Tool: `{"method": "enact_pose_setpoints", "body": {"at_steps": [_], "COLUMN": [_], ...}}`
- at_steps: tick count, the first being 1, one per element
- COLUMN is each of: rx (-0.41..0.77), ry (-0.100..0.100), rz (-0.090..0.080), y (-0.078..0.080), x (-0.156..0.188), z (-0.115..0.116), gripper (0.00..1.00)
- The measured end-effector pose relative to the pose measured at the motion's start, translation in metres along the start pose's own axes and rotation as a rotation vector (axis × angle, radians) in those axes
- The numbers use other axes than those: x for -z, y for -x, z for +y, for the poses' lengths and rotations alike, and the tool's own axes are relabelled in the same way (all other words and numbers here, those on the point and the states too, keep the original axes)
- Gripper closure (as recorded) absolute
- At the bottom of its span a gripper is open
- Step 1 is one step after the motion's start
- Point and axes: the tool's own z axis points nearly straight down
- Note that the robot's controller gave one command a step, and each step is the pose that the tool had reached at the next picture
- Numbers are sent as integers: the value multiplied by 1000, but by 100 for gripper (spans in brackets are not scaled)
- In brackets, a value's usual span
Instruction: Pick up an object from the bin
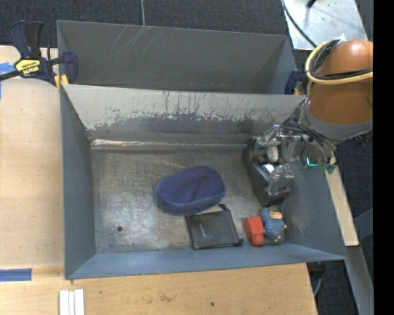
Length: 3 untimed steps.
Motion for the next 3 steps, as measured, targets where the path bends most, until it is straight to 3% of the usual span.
{"method": "enact_pose_setpoints", "body": {"at_steps": [1, 2, 3], "rx": [-71, -13, 47], "ry": [-1, 1, -8], "rz": [-12, -22, 27], "y": [-33, -14, 33], "x": [-46, -84, -78], "z": [-41, -45, 5], "gripper": [0, 0, 0]}}
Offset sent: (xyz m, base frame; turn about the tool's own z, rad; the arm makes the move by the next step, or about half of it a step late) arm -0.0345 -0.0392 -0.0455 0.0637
